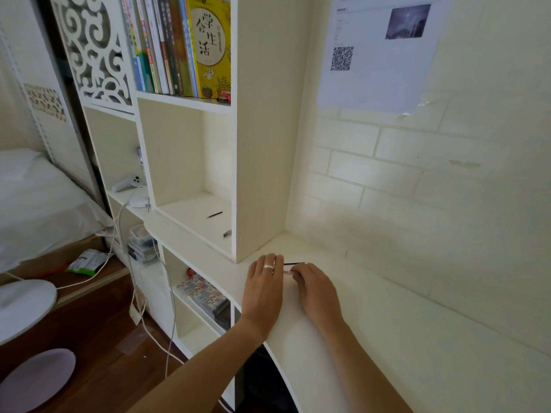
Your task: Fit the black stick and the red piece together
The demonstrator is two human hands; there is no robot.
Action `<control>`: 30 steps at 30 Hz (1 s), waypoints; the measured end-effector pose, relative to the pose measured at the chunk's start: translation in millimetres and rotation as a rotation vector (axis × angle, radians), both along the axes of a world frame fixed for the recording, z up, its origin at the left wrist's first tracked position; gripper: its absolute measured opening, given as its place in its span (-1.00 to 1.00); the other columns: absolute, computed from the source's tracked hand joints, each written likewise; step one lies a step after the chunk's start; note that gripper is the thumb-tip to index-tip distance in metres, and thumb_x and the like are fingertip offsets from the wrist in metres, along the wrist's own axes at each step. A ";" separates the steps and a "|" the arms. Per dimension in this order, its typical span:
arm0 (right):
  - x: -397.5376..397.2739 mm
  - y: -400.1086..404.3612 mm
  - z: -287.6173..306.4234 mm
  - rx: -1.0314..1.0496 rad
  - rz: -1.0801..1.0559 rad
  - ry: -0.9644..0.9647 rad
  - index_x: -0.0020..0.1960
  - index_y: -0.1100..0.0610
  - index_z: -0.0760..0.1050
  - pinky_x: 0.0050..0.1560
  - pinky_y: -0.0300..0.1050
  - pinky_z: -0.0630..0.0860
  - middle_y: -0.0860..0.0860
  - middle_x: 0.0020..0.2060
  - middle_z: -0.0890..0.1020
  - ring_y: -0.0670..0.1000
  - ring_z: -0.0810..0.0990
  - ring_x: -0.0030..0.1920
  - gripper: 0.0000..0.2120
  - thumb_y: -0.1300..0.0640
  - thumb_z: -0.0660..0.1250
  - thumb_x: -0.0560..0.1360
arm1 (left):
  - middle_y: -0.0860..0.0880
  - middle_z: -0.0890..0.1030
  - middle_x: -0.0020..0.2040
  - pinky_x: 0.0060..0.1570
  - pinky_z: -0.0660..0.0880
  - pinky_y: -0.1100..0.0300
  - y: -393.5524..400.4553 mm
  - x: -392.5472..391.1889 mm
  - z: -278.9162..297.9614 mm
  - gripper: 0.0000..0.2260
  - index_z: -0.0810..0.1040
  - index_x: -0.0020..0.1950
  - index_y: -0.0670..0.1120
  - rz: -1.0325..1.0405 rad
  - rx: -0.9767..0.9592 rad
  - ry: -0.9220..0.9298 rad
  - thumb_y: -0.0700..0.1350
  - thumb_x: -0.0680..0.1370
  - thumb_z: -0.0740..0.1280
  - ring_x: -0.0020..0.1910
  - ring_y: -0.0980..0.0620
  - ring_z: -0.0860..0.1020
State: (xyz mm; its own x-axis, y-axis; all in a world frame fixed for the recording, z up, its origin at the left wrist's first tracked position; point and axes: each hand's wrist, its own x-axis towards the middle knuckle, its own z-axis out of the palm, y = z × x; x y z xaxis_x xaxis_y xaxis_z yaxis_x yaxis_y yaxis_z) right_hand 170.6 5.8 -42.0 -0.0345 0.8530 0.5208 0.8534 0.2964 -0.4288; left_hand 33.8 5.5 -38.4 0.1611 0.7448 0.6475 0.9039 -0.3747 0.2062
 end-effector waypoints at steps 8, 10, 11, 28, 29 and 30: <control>7.7 -5.3 2.9 0.012 -0.314 0.157 -0.02 0.08 0.49 -0.29 -0.10 0.35 -0.02 -0.18 0.55 0.07 0.53 -0.18 -0.84 0.15 0.14 0.65 | -0.11 0.39 0.38 0.26 0.36 -0.01 11.5 -12.3 -3.5 -0.49 0.24 0.49 -0.15 0.157 -0.273 -0.224 -0.25 0.54 0.22 0.36 -0.11 0.30; 7.6 -5.2 2.3 -0.002 -0.332 0.171 -0.03 0.09 0.48 -0.27 -0.11 0.34 -0.01 -0.17 0.54 0.06 0.49 -0.18 -0.84 0.16 0.14 0.64 | -0.07 0.43 0.37 0.25 0.35 0.01 17.8 -14.3 -4.3 -0.57 0.29 0.47 -0.09 0.158 -0.295 -0.195 -0.19 0.59 0.18 0.36 -0.08 0.32; 7.5 -5.0 2.3 -0.008 -0.332 0.178 -0.03 0.09 0.48 -0.27 -0.11 0.34 -0.01 -0.17 0.53 0.05 0.48 -0.18 -0.84 0.17 0.14 0.64 | -0.07 0.47 0.34 0.23 0.35 0.01 21.0 -16.2 -3.8 -0.62 0.35 0.44 -0.08 0.168 -0.289 -0.187 -0.19 0.60 0.18 0.34 -0.08 0.33; 9.2 2.8 -2.3 -0.005 -0.261 0.119 0.00 0.04 0.52 -0.25 -0.08 0.43 -0.01 -0.12 0.55 0.09 0.54 -0.09 -0.85 0.16 0.18 0.63 | -0.02 0.44 -0.05 -0.08 0.35 0.27 47.9 -42.9 -11.8 -0.62 0.55 0.00 -0.06 -0.007 -0.243 -0.438 -0.48 0.44 0.17 -0.06 0.01 0.42; 8.7 2.8 -2.6 -0.003 -0.250 0.109 0.01 0.04 0.52 -0.25 -0.07 0.45 -0.01 -0.12 0.55 0.09 0.54 -0.08 -0.84 0.15 0.17 0.63 | -0.01 0.43 -0.06 -0.09 0.35 0.28 47.7 -43.1 -11.8 -0.64 0.56 -0.02 -0.05 -0.014 -0.242 -0.438 -0.48 0.45 0.18 -0.06 0.01 0.42; 8.5 2.7 -2.6 -0.004 -0.240 0.103 0.01 0.04 0.53 -0.24 -0.06 0.47 -0.01 -0.11 0.55 0.08 0.54 -0.08 -0.84 0.14 0.16 0.63 | 0.00 0.42 -0.06 -0.08 0.36 0.27 46.9 -43.2 -11.2 -0.65 0.55 -0.04 -0.05 -0.022 -0.244 -0.435 -0.48 0.46 0.18 -0.05 0.01 0.42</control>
State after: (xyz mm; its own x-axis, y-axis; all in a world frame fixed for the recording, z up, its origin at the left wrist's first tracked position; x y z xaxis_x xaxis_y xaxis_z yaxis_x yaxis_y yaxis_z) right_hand 179.1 8.4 -44.5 0.2224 0.8322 0.5079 0.8508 0.0887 -0.5180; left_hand -9.4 52.4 -49.6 -0.0681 0.8825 0.4653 0.7073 -0.2862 0.6464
